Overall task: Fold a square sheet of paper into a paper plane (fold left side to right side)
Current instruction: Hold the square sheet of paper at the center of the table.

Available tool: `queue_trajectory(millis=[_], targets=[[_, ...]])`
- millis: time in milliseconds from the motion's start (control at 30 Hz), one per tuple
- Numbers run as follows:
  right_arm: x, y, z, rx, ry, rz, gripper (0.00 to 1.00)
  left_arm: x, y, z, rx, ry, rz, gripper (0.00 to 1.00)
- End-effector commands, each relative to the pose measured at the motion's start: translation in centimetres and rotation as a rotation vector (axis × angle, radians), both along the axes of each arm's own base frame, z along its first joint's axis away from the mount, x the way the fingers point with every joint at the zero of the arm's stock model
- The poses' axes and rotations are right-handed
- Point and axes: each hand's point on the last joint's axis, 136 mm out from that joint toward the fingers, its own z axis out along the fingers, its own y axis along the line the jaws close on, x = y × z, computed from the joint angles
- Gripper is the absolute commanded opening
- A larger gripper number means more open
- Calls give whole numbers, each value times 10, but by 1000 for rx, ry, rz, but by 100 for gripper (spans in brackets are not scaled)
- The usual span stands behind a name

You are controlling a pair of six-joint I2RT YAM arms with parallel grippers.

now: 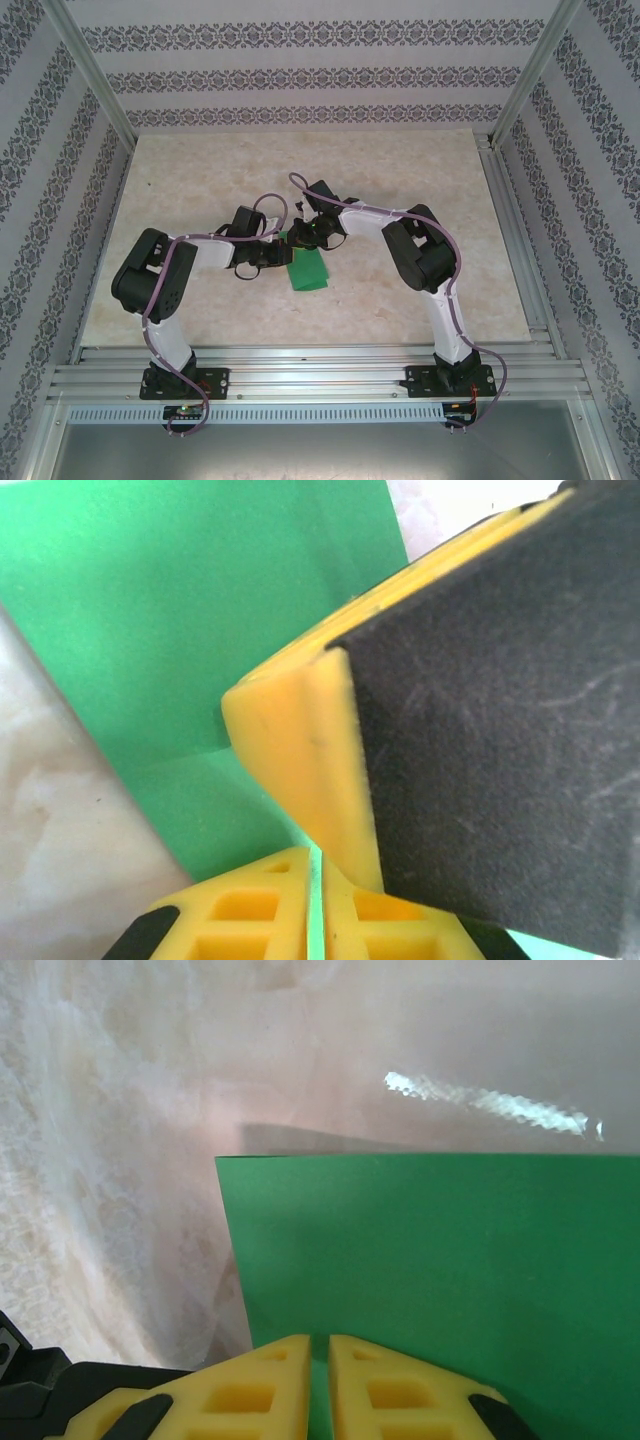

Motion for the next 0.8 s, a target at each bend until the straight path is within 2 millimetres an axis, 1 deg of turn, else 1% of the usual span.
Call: queue_trajectory(millis=[0,167,267,500,700,767], targets=[[-15,-17,-39,-123,67,2,14,-26,-10,-9,-8,25,-91,13],[-16,-18,-40,-133,66,3,14,-33,-20,3,-19,8,-154,14],[-15,-18,-40,-135,65,1,14,-40,-25,2,-14,11,-187,15],[-16,-17,-42,-142,66,5,14,-49,-29,1,5,13,-222,15],[-15,-19,-43,-149,63,0,14,-67,-38,-4,21,35,-280,15],[-15,-20,-44,-153,64,-2,14,-74,-37,-5,26,38,-291,15]])
